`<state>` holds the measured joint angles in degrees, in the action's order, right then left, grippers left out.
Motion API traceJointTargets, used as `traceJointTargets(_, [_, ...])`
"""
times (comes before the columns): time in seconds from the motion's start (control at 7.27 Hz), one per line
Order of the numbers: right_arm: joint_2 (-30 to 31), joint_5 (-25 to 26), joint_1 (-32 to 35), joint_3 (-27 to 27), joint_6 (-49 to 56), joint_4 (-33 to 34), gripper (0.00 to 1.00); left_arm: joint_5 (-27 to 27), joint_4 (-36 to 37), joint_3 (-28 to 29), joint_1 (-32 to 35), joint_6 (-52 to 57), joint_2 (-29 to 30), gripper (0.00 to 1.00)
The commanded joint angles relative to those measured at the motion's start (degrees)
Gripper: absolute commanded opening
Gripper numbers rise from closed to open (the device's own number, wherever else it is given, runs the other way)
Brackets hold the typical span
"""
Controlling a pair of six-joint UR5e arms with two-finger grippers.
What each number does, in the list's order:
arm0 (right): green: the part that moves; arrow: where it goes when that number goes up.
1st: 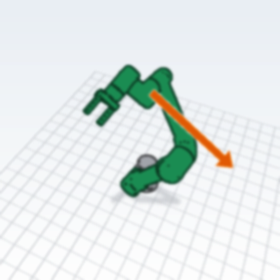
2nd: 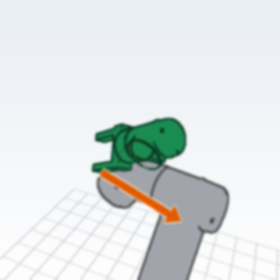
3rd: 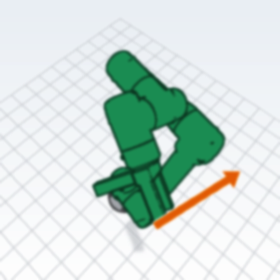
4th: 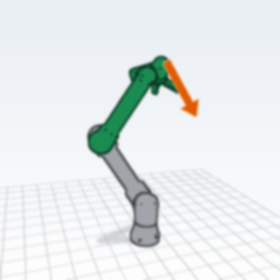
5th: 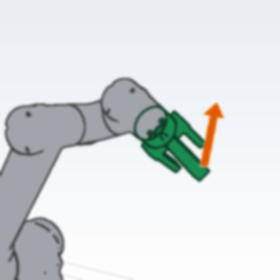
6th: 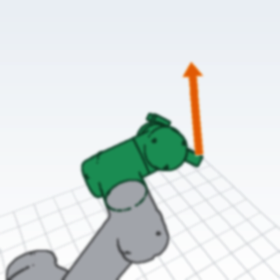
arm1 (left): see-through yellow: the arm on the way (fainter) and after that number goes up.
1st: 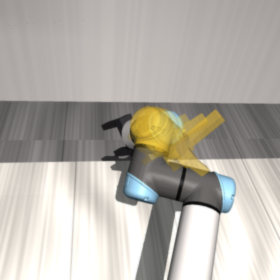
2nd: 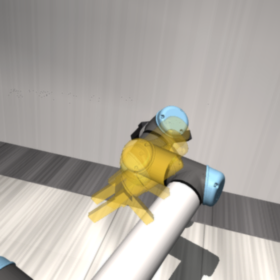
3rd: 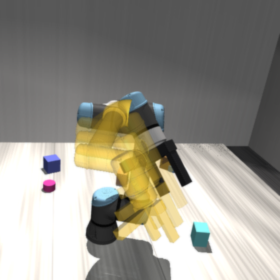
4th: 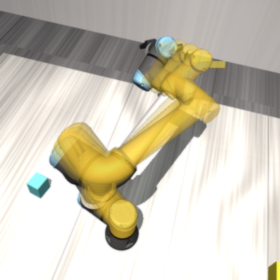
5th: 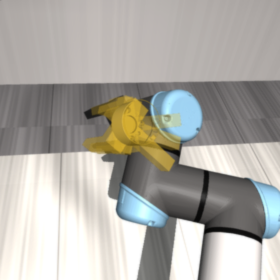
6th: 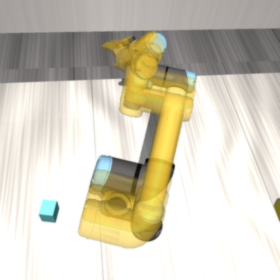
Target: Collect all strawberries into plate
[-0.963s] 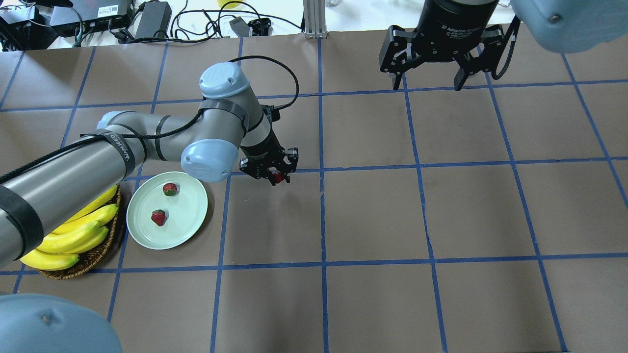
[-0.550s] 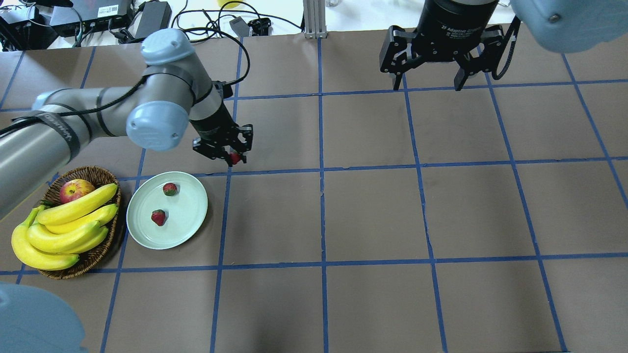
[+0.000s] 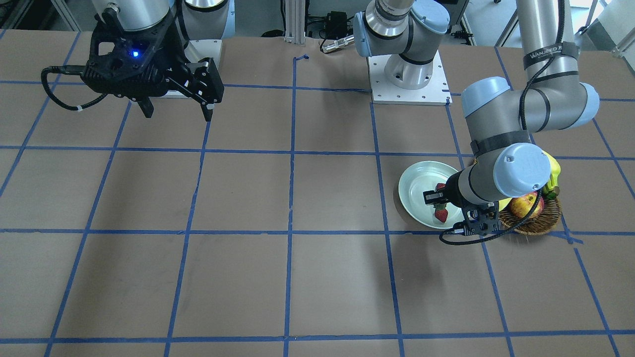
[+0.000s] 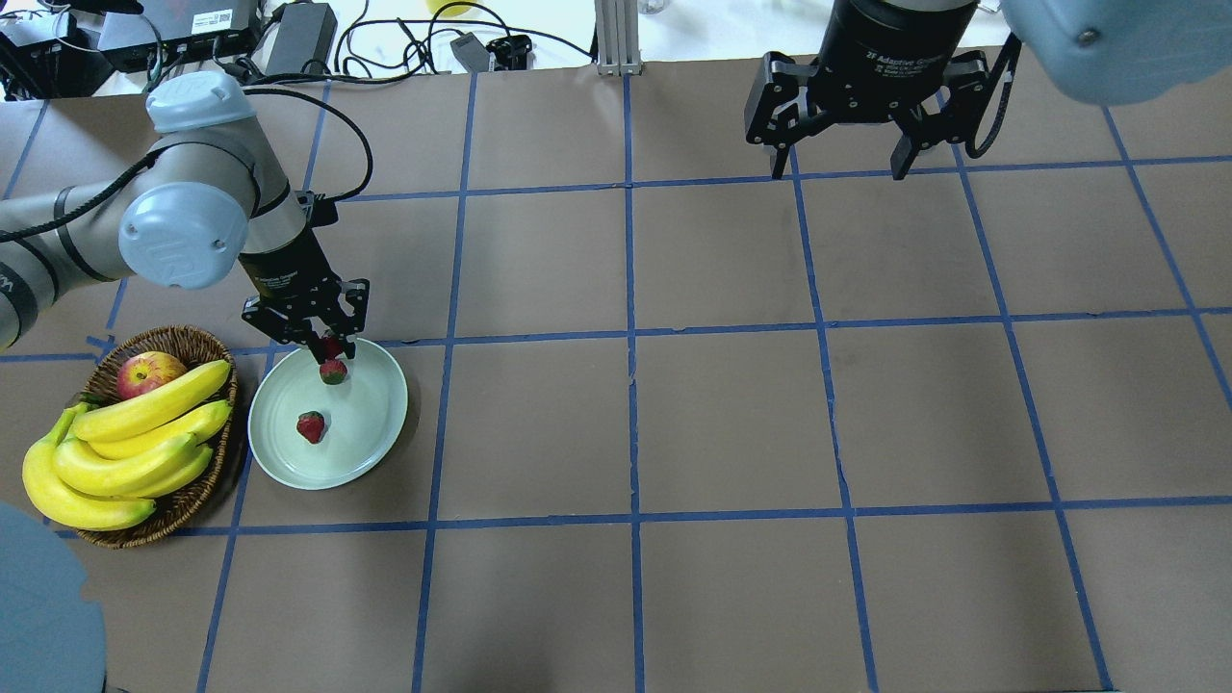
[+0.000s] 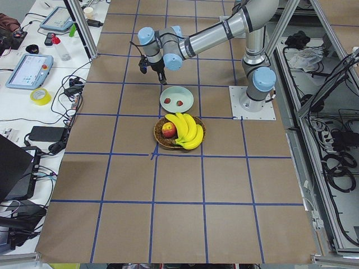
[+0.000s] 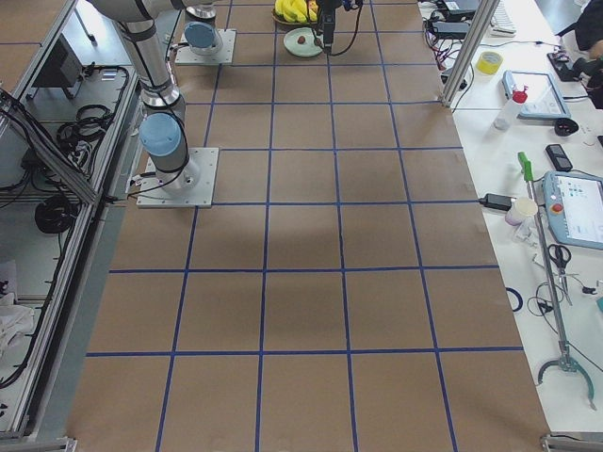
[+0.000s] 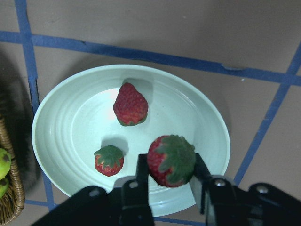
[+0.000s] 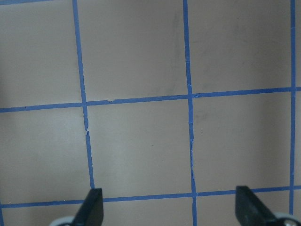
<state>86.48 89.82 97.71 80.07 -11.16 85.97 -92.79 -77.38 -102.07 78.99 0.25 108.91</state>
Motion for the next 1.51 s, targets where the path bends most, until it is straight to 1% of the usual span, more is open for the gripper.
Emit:
traceJointTargets(0.0, [0.1,0.0,-0.1,0.0,0.0,0.0,1.00,1.2,0.0,-0.5,-0.4,0.0,-0.4,1.00])
traceJointTargets(0.14, [0.0,0.0,-0.1,0.0,0.0,0.0,1.00,3.3,-0.2,0.4,-0.2,-0.5,-2.3,1.00])
traceJointTargets(0.28, [0.0,0.1,-0.1,0.1,0.0,0.0,1.00,2.8,-1.6,2.2,-0.5,-1.2,-5.7,1.00])
traceJointTargets(0.41, [0.0,0.0,-0.1,0.1,0.0,0.0,1.00,3.4,-5.7,6.9,-0.2,-4.0,-8.5,1.00])
traceJointTargets(0.55, [0.0,0.0,-0.1,0.1,0.0,0.0,1.00,3.4,-9.8,13.0,0.1,-5.2,-10.1,1.00])
traceJointTargets(0.69, [0.0,0.0,-0.1,0.1,0.0,0.0,1.00,3.7,-14.4,17.2,0.4,-5.3,-12.0,1.00])
traceJointTargets(0.83, [0.0,0.0,-0.1,0.1,0.0,0.0,1.00,3.6,-15.5,18.6,0.4,-5.5,-14.8,1.00])
traceJointTargets(1.1, [0.0,0.0,-0.1,0.1,0.0,0.0,1.00,4.0,-15.3,18.3,0.7,-6.6,-17.9,1.00])
traceJointTargets(1.38, [0.0,0.0,-0.1,0.1,0.0,0.1,1.00,3.8,-15.5,17.0,1.9,-6.7,-19.3,1.00])
